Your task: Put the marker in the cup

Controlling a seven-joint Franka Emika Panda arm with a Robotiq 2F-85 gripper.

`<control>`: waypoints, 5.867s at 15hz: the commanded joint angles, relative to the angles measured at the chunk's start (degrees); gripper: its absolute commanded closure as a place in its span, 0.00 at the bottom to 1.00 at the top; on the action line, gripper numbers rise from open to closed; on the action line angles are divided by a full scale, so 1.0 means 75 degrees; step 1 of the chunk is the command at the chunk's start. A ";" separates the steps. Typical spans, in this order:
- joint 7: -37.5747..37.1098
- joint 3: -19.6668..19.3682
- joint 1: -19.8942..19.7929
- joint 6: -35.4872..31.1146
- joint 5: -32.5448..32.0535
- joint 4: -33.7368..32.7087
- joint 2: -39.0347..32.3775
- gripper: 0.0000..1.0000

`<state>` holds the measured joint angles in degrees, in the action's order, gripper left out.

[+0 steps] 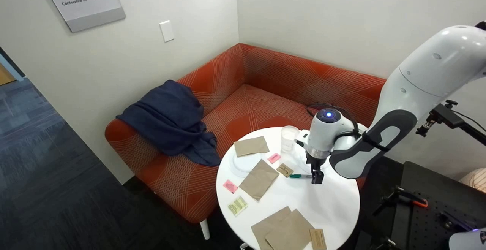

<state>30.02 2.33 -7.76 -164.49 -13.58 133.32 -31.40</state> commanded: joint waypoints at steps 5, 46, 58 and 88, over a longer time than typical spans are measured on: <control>0.0017 0.0165 -0.0127 -0.0111 -0.0113 -0.0806 -0.0770 0.00; -0.0446 0.0476 0.0361 0.3381 0.1720 -0.1566 0.2473 0.85; -0.3953 -0.0574 0.1295 0.1088 -0.1127 -0.0938 0.2595 0.96; -1.7405 -0.0641 0.2772 0.7417 -0.8236 -0.3181 0.0676 0.96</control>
<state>-97.52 -5.13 15.51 -111.61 -73.31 110.60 -25.43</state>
